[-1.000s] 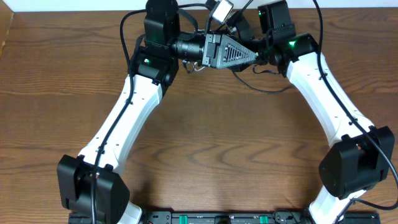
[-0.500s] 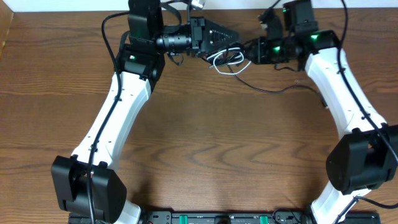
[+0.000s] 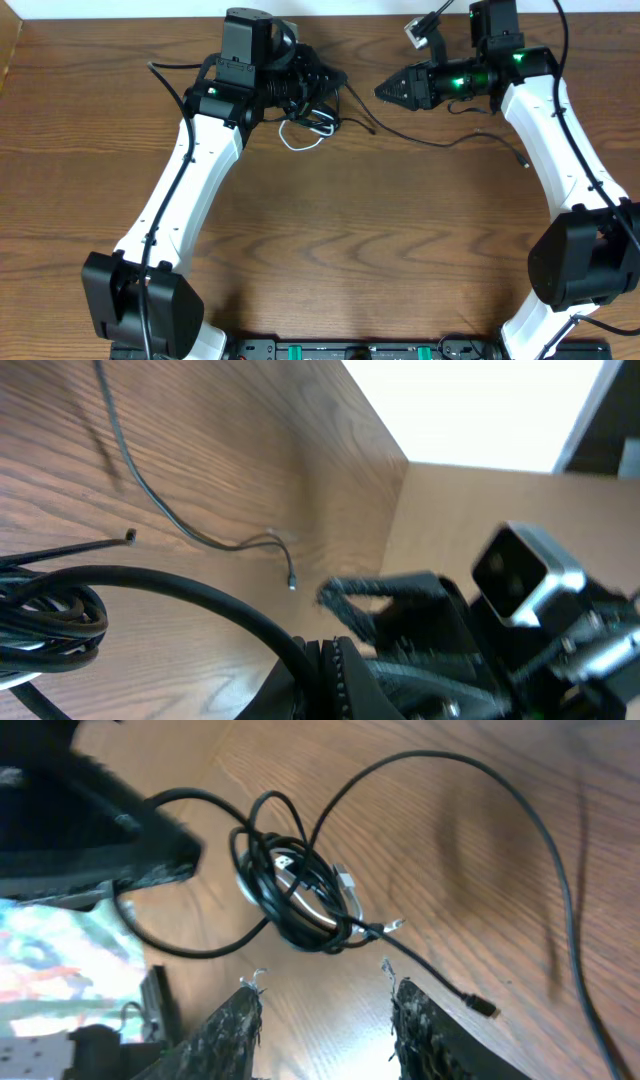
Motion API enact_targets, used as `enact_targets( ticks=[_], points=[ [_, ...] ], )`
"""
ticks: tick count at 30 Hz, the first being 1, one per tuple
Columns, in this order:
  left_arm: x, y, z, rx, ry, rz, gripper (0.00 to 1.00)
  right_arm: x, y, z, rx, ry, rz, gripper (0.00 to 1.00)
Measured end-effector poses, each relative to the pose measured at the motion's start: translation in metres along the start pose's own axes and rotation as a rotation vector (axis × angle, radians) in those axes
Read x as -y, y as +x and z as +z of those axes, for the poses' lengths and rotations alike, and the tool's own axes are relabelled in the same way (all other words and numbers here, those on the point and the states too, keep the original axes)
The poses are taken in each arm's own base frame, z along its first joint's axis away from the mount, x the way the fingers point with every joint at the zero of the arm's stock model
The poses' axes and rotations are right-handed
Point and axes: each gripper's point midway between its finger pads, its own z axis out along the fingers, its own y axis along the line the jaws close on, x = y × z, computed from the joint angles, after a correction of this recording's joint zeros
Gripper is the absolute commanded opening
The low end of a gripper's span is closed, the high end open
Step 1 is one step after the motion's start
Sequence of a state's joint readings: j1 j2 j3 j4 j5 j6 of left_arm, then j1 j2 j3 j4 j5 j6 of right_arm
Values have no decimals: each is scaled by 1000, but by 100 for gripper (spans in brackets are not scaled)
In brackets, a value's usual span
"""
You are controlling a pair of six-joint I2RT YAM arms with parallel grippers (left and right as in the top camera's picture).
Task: Untangle cables
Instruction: 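Release the right gripper and raise it rightward from the bundle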
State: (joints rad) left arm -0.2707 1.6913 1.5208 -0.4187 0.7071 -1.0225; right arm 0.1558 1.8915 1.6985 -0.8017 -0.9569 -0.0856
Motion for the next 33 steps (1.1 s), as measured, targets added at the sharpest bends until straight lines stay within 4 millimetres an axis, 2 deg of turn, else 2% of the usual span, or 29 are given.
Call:
enact_targets(
  ticks=[3,6,12,20,23,27,29,33],
  points=[
    [-2,-5,0,27,-13,-37,7,-6,1,-1,0,-36,-11,48],
    [-4,-7,0,44,-21,-79,7,-21,0,2,3,-107,-59,51],
    [-5,-9,0,57,-23,-184,7,-52,4,19,-14,-207,-164,53],
    [-3,-6,0,37,-12,-336,7,-57,7,46,-46,-128,-266,52],
    [-1,-3,0,20,-6,-367,7,-62,5,61,-51,-85,-322,44],
    [0,-2,-1,9,2,-394,7,-62,4,77,-59,-3,-329,11],
    [0,-3,-2,11,4,-399,7,-60,3,79,-56,21,-311,3],
    [-3,-6,-4,17,-1,-409,7,-57,1,78,-49,43,-255,1]
  ],
)
